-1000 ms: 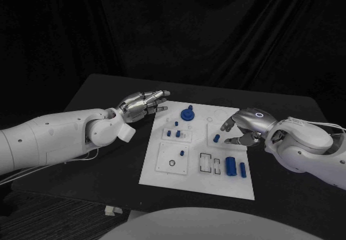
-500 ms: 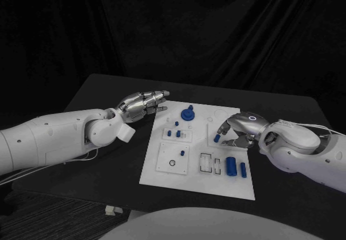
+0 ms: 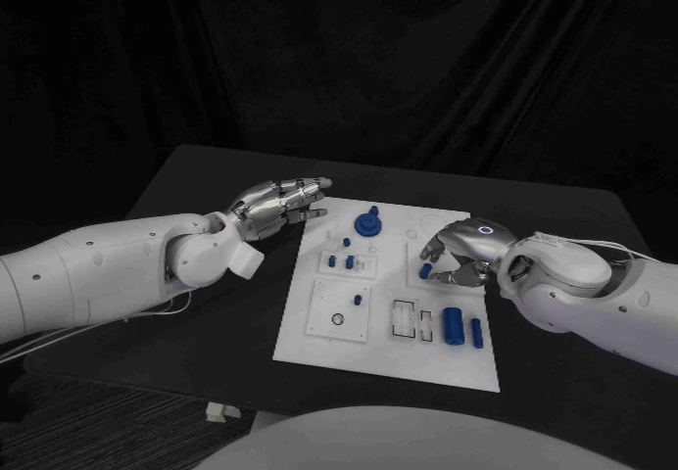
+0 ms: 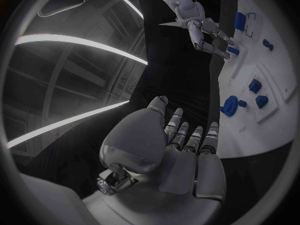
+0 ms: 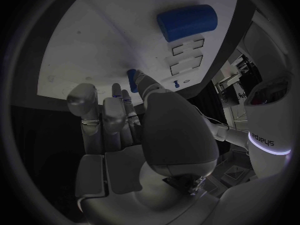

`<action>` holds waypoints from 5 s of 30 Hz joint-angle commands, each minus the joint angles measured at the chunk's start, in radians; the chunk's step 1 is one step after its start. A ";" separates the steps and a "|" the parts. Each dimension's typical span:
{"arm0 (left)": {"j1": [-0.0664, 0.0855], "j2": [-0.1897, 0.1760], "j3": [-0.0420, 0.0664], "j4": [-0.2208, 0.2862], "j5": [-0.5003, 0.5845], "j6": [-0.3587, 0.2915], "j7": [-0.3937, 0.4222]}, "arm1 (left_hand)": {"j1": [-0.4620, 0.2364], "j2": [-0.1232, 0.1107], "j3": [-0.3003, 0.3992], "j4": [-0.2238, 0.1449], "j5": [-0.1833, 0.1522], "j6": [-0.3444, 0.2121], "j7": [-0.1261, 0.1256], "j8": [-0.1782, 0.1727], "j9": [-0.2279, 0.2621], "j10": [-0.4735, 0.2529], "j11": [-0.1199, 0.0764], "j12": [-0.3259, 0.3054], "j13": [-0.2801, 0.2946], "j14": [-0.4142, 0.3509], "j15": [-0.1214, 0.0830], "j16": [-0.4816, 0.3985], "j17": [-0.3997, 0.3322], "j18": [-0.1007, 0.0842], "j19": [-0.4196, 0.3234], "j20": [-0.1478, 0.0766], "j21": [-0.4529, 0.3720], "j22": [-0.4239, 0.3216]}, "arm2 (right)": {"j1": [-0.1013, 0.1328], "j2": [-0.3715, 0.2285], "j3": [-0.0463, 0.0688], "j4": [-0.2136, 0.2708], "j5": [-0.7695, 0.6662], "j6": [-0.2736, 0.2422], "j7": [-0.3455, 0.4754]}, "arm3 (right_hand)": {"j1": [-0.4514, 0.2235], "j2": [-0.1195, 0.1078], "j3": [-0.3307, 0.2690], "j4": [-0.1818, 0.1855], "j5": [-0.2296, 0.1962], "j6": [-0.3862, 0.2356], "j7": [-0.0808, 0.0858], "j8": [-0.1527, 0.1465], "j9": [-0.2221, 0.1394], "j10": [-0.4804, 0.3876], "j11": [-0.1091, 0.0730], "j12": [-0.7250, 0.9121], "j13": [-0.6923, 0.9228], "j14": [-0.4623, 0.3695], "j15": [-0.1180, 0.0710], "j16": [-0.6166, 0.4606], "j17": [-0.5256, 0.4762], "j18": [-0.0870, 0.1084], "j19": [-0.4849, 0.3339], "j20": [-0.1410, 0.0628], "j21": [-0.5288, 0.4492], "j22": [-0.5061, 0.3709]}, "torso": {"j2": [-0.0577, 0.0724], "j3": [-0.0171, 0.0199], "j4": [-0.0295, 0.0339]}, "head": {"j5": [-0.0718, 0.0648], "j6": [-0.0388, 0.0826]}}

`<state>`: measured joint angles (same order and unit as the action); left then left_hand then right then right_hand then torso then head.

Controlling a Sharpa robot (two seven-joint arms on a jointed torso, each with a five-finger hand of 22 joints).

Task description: Assemble the parts on the task board

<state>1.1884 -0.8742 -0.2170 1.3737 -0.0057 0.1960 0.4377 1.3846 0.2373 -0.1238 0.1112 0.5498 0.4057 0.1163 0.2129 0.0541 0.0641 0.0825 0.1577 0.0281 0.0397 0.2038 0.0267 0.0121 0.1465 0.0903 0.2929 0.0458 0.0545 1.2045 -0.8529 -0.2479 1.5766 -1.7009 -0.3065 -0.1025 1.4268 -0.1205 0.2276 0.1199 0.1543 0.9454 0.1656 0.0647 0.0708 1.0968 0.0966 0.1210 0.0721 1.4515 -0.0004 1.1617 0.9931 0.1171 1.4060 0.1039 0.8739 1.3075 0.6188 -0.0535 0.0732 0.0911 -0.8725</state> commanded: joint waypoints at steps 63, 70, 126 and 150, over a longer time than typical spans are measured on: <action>-0.006 0.018 0.001 -0.009 0.006 0.016 -0.005 | 0.010 0.004 0.009 -0.026 0.022 0.001 0.001 -0.002 0.000 -0.006 0.005 -0.003 0.000 0.002 0.005 0.002 0.002 -0.018 0.007 0.000 0.003 -0.002 | 0.045 0.125 0.001 0.171 -0.047 0.003 0.019 | 0.093 0.020 0.106 -0.056 -0.017 0.185 -0.049 0.053 0.042 0.170 -0.049 0.008 -0.001 0.005 -0.032 -0.030 -0.038 -0.002 0.000 -0.033 -0.004 0.110 | 0.000 -0.0018 -0.0033 | 0.037 0.000; -0.006 0.024 0.001 -0.011 0.006 0.018 -0.007 | 0.009 0.005 0.010 -0.027 0.024 0.001 0.001 -0.002 0.000 -0.005 0.005 -0.002 0.001 0.003 0.006 0.003 0.002 -0.018 0.007 0.000 0.003 -0.002 | 0.013 0.211 0.001 0.129 -0.069 0.023 0.026 | 0.093 0.020 0.107 -0.057 -0.020 0.186 -0.050 0.053 0.042 0.171 -0.049 0.007 -0.001 0.006 -0.032 -0.031 -0.039 -0.002 0.001 -0.033 -0.003 0.110 | 0.000 -0.0006 -0.0046 | 0.040 0.000; -0.008 0.045 0.001 -0.032 0.006 0.037 -0.016 | 0.008 0.007 0.013 -0.033 0.028 0.000 0.002 -0.004 0.000 -0.007 0.006 -0.004 0.000 0.002 0.007 0.002 0.002 -0.019 0.006 0.000 0.003 -0.003 | -0.061 0.287 0.001 0.065 -0.107 0.120 0.022 | 0.101 0.006 0.110 -0.071 -0.025 0.181 -0.047 0.042 0.042 0.173 -0.047 -0.002 -0.002 0.001 -0.031 -0.050 -0.060 0.002 -0.007 -0.033 -0.031 0.104 | 0.000 -0.0010 -0.0008 | 0.051 0.000; -0.011 0.049 0.001 -0.039 0.006 0.042 -0.019 | 0.007 0.008 0.014 -0.034 0.028 -0.001 0.002 -0.004 0.000 -0.007 0.006 -0.005 0.000 0.002 0.008 0.002 0.002 -0.019 0.006 0.000 0.003 -0.003 | -0.061 0.287 0.001 0.070 -0.140 0.121 0.015 | 0.095 0.002 0.111 -0.073 -0.020 0.196 -0.048 0.043 0.047 0.174 -0.046 -0.009 -0.001 -0.005 -0.029 -0.059 -0.068 0.004 -0.014 -0.031 -0.046 0.101 | -0.001 -0.0010 -0.0012 | 0.055 0.000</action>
<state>1.1790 -0.8275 -0.2168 1.3333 -0.0056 0.2235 0.4101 1.3884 0.2412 -0.1098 0.0811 0.5742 0.4057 0.1163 0.2129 0.0538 0.0606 0.0858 0.1577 0.0281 0.0396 0.2037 0.0267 0.0123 0.1465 0.0903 0.2929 0.0457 0.0525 1.1464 -0.5669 -0.2463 1.6425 -1.8214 -0.2028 -0.0729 1.5169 -0.1177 0.3379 0.0507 0.1309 1.1345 0.1160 0.1075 0.1170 1.2442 0.0713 0.1156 0.0694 1.4515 -0.0296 1.1072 0.9258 0.1169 1.3990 0.0752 0.8324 1.3078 0.6183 -0.0547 0.0721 0.1447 -0.8725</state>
